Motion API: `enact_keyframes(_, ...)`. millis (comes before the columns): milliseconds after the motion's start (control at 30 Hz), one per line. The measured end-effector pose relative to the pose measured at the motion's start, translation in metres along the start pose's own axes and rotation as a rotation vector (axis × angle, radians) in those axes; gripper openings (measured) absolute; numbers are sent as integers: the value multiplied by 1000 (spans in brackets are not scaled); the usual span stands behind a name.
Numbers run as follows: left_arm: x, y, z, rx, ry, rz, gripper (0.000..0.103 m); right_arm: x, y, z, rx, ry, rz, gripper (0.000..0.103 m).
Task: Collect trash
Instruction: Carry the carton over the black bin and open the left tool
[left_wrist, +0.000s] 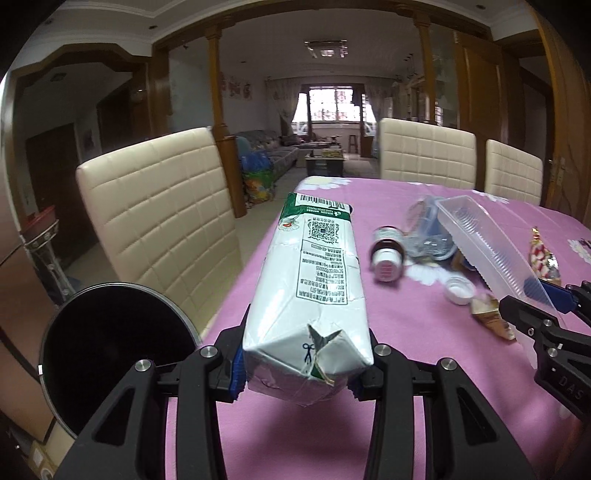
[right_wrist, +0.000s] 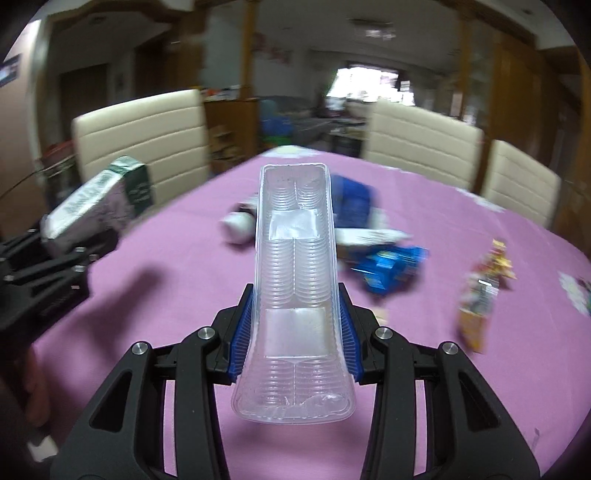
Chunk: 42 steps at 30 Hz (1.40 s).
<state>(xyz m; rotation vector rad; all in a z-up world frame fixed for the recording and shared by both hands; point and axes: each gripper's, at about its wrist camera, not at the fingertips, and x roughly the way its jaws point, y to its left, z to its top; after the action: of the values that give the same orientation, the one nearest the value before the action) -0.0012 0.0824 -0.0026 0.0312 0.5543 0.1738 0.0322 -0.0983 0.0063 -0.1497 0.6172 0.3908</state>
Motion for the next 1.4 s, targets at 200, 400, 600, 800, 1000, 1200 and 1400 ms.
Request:
enact_keyframes(200,-3,44,-6,-37,18,103,40,12,47,22,-46,27,142,43)
enact_keyframes(400,-3,87,-16,-78,47,192,40,25,100,30,-115,41,257,44)
enact_keyframes(600,-5,120,-20,-130,63,246,40,34,145,33,-197,49,334,44)
enact_keyframes(800,-2,142,-27,-161,90,271,40,33,164,36,-222,33,356,44)
enact_keyframes(1000,-3,154,-30,-183,83,276,54,36,172,37,-233,35,352,45)
enact_keyframes(1200,-16,161,-31,-207,16,343,85,39,177,37,-244,41,355,45)
enact_keyframes(1400,-17,172,-36,-230,32,372,85,42,190,36,-269,47,371,47)
